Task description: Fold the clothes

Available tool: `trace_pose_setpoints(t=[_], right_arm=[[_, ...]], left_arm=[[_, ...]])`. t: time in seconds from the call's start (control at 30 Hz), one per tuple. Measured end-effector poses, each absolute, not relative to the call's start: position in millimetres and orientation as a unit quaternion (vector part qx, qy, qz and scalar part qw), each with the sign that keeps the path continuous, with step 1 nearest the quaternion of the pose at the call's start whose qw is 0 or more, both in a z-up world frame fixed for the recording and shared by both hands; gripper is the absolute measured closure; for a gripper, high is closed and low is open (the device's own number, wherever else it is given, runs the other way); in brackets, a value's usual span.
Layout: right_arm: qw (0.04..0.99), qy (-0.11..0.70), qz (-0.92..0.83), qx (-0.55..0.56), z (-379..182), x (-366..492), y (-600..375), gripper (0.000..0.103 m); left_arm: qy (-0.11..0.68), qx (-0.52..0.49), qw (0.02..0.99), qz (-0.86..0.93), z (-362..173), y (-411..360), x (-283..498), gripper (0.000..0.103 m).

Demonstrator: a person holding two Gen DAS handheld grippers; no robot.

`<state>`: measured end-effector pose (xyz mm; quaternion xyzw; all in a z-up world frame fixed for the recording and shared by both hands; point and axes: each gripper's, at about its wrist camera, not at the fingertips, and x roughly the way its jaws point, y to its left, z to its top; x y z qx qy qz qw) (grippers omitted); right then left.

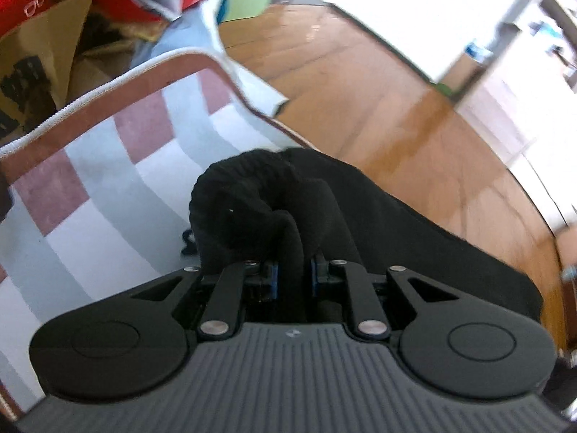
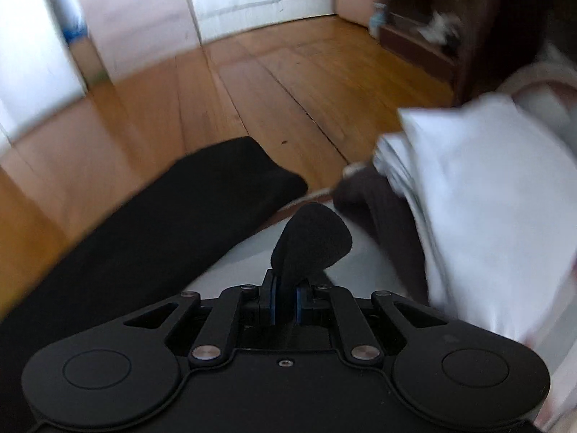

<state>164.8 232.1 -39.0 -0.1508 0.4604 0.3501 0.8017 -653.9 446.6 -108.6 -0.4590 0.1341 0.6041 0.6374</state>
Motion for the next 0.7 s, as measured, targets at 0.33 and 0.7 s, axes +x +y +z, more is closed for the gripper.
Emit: trace_pose_setpoints(t=[0.33, 0.7], right_arm=[[0.798, 0.522, 0.3, -0.028, -63, 221, 340, 0.093], [0.819, 0.47, 0.327, 0.017, -77, 224, 371, 0.093]], left_arm=[[0.042, -0.523, 0.566, 0.635, -160, 529, -659, 0.075], [0.074, -0.41, 0.649, 0.637, -132, 518, -642, 0.082]])
